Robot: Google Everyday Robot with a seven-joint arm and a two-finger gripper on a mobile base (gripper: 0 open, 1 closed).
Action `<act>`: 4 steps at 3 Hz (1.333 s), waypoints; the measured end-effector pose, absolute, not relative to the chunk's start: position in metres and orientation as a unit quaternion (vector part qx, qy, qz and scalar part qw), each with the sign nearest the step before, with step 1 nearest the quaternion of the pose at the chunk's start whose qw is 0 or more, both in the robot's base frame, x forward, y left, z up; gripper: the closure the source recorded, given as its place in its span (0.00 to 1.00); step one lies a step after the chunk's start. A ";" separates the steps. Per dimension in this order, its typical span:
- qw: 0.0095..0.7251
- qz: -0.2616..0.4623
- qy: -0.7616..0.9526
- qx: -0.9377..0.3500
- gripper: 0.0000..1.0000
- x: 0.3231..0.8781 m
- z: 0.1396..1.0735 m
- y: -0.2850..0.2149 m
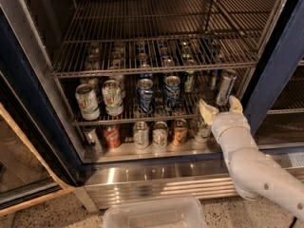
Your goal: Pick redbull can from middle shelf of fridge
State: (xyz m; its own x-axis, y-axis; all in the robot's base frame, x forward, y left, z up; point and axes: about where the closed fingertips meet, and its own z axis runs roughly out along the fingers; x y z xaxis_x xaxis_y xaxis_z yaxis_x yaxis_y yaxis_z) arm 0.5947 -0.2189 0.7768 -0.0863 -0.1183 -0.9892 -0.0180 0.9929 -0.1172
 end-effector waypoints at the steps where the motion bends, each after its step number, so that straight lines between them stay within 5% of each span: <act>1: 0.674 -0.038 0.737 -0.038 0.42 0.606 0.772 -0.223; 4: 0.669 -0.050 0.741 -0.014 0.42 0.630 0.755 -0.240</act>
Offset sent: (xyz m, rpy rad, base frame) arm 0.0365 -0.0177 -0.0200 0.0291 0.0141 -0.0518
